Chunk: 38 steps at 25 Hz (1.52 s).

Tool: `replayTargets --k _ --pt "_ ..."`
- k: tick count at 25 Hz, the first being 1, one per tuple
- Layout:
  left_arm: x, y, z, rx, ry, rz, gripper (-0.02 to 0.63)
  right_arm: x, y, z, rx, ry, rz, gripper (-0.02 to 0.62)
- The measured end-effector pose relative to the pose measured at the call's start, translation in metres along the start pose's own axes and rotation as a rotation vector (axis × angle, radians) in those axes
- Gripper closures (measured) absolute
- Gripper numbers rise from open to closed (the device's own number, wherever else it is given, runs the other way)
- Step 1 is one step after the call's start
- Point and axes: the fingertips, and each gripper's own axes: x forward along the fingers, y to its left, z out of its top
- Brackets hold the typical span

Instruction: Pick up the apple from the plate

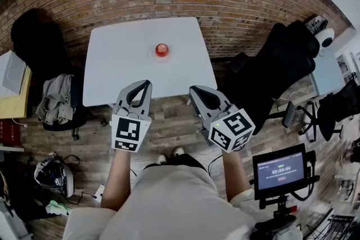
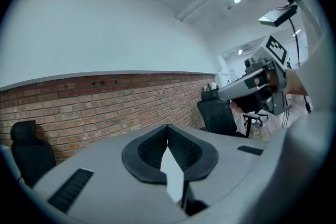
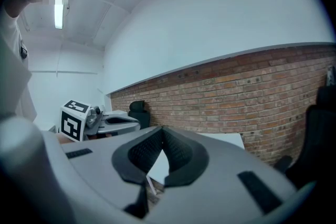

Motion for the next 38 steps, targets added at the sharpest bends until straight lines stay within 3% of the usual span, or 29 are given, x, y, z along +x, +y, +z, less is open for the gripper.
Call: replayTargets --k 10,19,26,38 --pt "0.038 -0.014 0.013 0.008 0.027 -0.003 0.598 -0.001 -0.04 0.012 0.006 -0.011 0.047 0.594" --pt "0.056 -0.019 -0.004 0.015 0.122 0.053 0.598 -0.002 -0.06 0.007 0.007 0.003 0.097 0.594" --pt "0.062 -0.018 -0.008 0.01 0.128 0.08 0.598 0.001 -0.066 -0.001 0.008 0.022 0.132 0.594" --pt "0.116 0.011 -0.031 0.001 0.136 0.027 0.597 0.046 -0.103 -0.009 0.037 0.043 0.086 0.594"
